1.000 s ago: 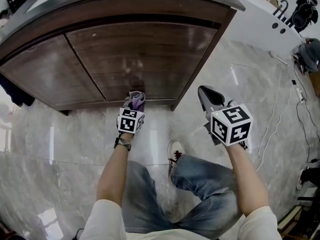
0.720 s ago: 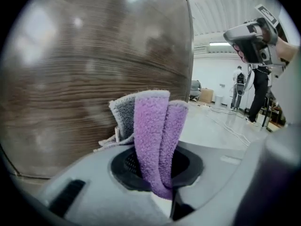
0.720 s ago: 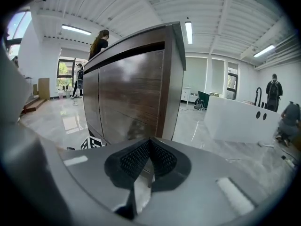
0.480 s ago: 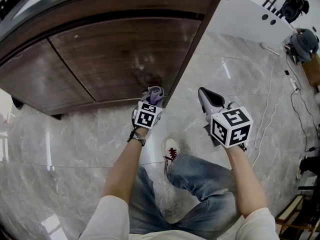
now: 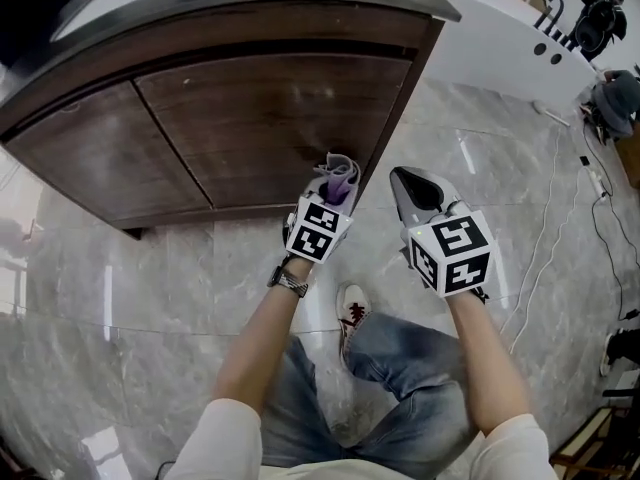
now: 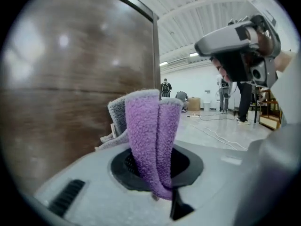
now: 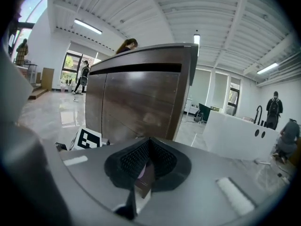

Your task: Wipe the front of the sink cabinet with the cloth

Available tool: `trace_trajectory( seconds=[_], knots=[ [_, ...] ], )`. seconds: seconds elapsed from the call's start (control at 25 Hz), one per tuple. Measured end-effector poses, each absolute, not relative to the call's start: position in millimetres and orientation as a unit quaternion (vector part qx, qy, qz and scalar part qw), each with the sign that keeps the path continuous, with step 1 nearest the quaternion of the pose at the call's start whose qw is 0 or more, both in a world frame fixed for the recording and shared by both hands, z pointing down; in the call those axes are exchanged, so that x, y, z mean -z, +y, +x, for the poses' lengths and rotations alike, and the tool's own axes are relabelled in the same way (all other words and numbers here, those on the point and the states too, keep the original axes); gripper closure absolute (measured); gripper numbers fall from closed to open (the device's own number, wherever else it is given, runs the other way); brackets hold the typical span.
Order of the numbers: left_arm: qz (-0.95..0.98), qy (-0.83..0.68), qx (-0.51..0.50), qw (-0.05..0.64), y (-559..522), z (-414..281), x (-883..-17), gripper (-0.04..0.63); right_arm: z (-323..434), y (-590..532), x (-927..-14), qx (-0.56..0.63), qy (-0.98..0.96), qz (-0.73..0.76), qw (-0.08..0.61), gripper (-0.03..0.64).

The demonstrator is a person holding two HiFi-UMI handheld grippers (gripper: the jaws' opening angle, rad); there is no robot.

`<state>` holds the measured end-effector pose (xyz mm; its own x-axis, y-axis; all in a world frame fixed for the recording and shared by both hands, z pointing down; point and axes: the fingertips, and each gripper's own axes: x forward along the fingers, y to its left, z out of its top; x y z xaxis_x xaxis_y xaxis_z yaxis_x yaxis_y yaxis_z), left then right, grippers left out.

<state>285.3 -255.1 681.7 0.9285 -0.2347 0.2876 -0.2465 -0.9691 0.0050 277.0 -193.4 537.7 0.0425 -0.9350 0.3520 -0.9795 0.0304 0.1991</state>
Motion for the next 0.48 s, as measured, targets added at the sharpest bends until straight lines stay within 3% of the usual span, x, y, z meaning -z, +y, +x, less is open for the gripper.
trace_trajectory(
  seconds=[0.48],
  knots=[
    [0.965, -0.229, -0.126, 0.012, -325.1, 78.5, -579.5, 0.545, 157.2, -266.3, -477.2, -0.056, -0.777, 0.615, 0.124, 0.611]
  ],
)
